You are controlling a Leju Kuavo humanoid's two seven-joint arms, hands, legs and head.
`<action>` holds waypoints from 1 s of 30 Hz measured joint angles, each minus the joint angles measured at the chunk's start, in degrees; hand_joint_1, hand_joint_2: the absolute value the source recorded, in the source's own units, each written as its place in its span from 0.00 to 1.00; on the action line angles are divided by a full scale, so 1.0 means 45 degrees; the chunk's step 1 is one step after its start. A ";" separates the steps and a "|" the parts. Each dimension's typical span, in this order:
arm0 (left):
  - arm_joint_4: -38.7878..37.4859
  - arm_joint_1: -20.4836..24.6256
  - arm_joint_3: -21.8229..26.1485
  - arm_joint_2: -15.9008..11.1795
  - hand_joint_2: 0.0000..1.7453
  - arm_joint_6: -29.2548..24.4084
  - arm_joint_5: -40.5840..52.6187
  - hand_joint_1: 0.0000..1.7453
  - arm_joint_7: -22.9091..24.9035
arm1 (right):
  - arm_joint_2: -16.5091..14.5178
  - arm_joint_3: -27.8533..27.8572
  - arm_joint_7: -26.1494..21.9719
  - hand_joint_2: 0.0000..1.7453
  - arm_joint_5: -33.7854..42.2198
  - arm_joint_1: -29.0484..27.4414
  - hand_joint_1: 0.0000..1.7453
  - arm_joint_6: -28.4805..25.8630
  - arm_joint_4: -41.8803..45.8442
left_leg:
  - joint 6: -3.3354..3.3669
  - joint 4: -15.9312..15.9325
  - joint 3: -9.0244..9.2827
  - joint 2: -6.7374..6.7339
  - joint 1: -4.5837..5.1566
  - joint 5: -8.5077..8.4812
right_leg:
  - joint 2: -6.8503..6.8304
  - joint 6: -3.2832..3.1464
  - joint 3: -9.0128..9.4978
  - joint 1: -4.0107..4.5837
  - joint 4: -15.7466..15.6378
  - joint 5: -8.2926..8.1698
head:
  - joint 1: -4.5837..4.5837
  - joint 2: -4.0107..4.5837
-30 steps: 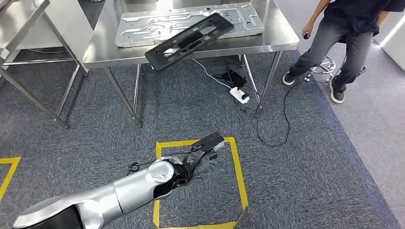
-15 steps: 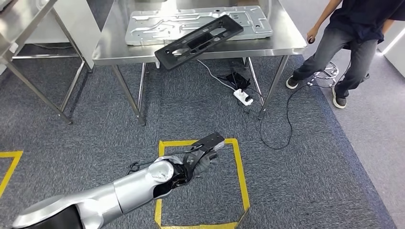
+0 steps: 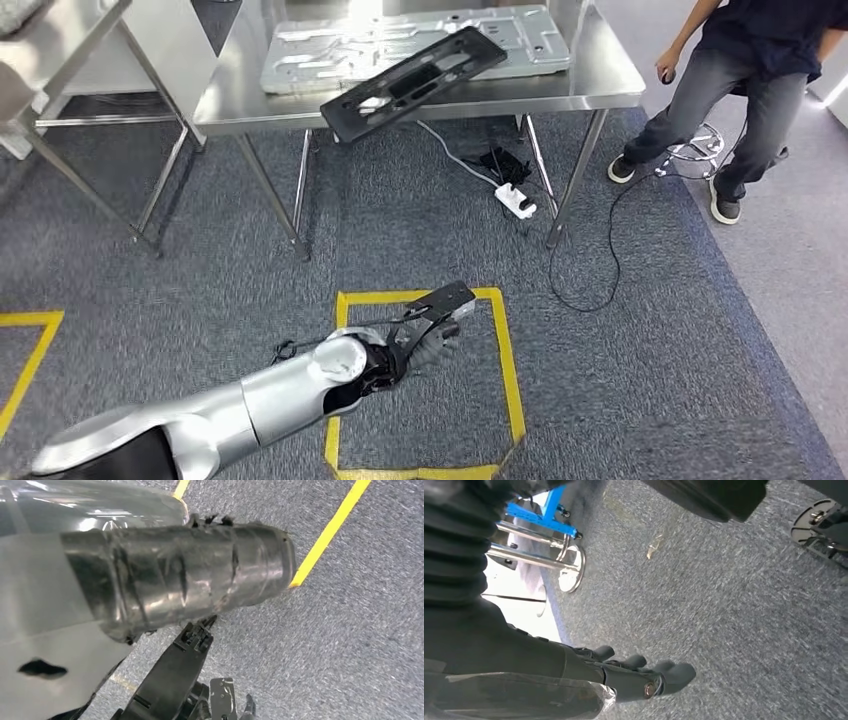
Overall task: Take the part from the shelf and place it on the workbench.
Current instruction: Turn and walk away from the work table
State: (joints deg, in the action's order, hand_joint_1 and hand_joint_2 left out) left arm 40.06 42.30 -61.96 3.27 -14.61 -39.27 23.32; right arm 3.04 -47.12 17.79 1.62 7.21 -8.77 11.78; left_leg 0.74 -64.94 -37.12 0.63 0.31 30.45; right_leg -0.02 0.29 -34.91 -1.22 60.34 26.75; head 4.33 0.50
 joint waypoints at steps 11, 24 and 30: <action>0.0004 0.0110 0.0000 -0.0113 0.00 0.0245 0.0086 0.00 0.0030 | -0.0228 -0.0002 -0.0087 0.00 -0.0307 0.0059 0.00 0.0567 0.0010 | 0.0549 0.1336 0.0534 -0.0549 0.0414 -0.0817 | -0.0331 0.0024 0.0082 0.0171 -0.0125 -0.0024 | 0.0029 0.0000; 0.1222 -0.0727 0.0000 -0.1450 0.00 0.0180 0.0336 0.00 0.0786 | -0.0134 -0.0298 -0.0268 0.00 -0.0851 0.0144 0.00 0.0454 0.0005 | 0.0468 0.1314 0.0476 0.0890 0.0125 -0.1024 | 0.0507 0.0408 0.0050 -0.0064 0.0304 0.0185 | -0.0043 0.0000; 0.2543 -0.1295 0.0000 -0.3027 0.00 0.0946 0.0826 0.00 0.0917 | -0.0100 -0.0389 -0.0419 0.00 -0.0675 -0.0059 0.00 0.0058 -0.0007 | 0.0063 0.0862 0.0095 0.0803 0.0069 -0.0800 | 0.0212 -0.0037 0.0245 -0.0007 -0.0059 0.0099 | 0.0005 0.0000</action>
State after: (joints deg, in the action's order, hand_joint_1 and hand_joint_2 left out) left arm 51.51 36.47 -61.96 -10.35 -10.35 -35.55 27.45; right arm 2.60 -48.87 15.91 -1.42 6.94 -8.51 11.75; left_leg 1.03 -61.07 -36.69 4.24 0.62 26.85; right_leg 0.93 0.13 -33.81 -1.26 60.08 27.20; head 4.35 0.50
